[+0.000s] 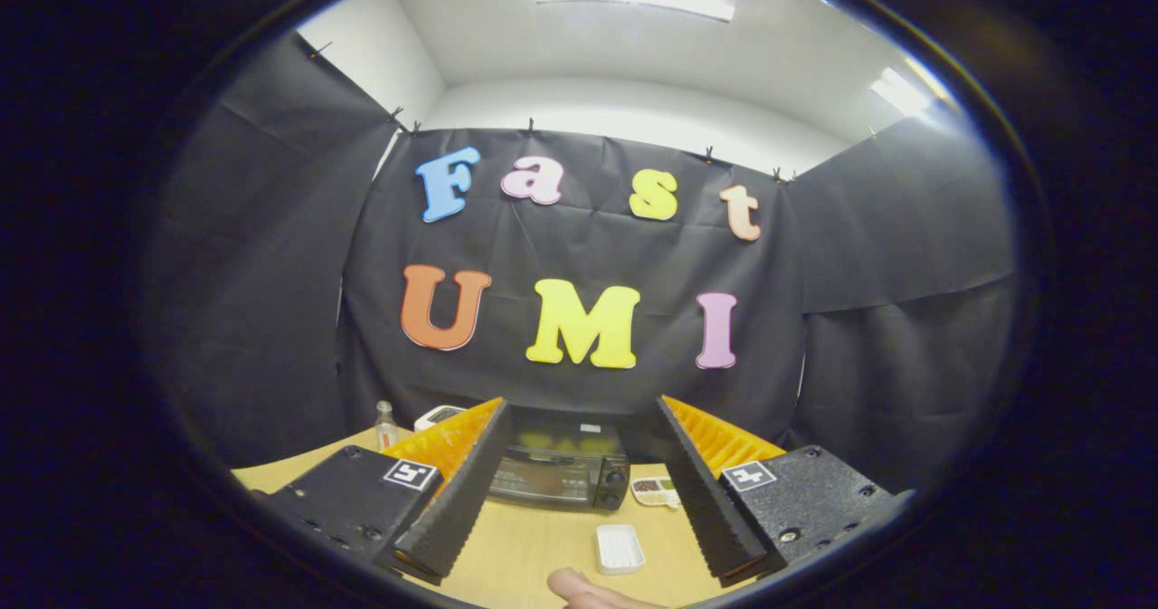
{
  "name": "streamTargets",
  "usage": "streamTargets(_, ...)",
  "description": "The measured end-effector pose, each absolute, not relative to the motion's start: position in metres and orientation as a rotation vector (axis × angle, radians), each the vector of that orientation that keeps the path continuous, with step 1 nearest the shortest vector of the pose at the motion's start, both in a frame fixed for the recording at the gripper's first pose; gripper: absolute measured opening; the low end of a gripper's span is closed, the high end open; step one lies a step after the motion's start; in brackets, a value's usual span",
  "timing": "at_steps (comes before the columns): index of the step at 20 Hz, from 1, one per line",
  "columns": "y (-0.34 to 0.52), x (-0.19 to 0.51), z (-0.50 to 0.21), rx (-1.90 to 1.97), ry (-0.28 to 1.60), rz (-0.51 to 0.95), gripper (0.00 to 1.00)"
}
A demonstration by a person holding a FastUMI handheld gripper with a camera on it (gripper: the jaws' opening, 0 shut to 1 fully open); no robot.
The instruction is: Open the toaster oven, put the food inside, and close the toaster oven door.
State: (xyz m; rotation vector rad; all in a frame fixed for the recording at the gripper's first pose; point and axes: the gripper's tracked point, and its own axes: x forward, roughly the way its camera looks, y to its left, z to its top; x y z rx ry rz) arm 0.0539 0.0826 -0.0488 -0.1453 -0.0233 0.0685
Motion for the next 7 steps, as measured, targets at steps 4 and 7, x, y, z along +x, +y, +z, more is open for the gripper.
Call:
streamTargets(4,0.0735,0.0458,-0.0454,-0.129,-0.042,0.039,1.0)
streamTargets(7,0.0704,0.0415,-0.04,-0.111,-0.056,0.043,1.0)
